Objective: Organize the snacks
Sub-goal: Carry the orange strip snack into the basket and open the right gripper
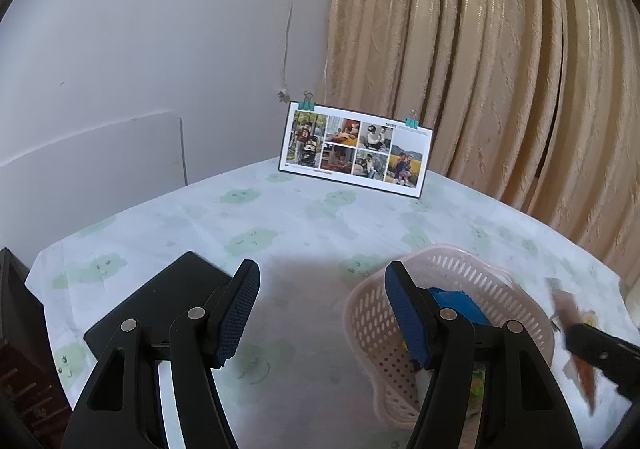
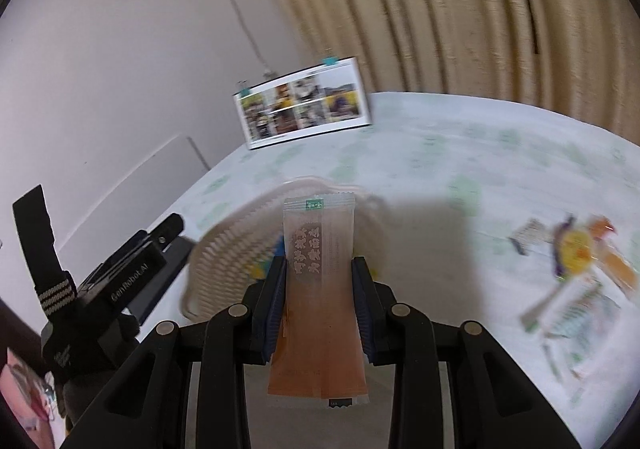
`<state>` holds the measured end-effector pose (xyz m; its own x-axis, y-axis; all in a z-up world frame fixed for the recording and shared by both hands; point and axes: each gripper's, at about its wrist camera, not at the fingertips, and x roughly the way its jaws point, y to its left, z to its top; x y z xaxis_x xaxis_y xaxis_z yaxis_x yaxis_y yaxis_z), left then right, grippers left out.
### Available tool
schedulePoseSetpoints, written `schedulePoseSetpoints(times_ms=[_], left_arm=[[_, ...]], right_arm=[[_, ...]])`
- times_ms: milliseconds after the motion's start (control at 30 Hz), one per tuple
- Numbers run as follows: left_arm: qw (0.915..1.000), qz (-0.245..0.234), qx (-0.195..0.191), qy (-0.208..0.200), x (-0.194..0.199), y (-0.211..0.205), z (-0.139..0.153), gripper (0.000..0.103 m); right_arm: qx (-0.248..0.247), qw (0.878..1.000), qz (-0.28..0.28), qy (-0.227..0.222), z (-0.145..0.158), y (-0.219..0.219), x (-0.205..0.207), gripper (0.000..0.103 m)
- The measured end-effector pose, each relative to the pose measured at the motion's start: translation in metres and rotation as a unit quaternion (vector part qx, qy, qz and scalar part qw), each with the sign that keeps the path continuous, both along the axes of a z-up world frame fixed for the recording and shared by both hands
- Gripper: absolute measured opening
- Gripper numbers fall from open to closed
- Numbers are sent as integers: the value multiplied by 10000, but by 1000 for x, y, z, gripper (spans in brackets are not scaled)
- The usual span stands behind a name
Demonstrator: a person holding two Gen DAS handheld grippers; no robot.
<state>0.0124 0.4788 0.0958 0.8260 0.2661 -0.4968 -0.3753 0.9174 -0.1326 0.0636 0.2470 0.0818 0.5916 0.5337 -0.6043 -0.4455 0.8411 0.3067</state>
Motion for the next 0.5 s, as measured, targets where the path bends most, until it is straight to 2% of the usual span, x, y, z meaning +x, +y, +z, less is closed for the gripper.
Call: schedulePoseSetpoints(times_ms=[400,467,500], left_arm=[[9998,103,-146,8,-1,15,-2,66],[9998,106,-163,33,0,17,-3,66],[9998,111,-171,38,0,17,-3,66]], right_arm=[[27,9981,547,275,-16,58,16,34],[37,9977,609,311,-19,61,17,40],[59,9977,601,318,-20,60,17,47]])
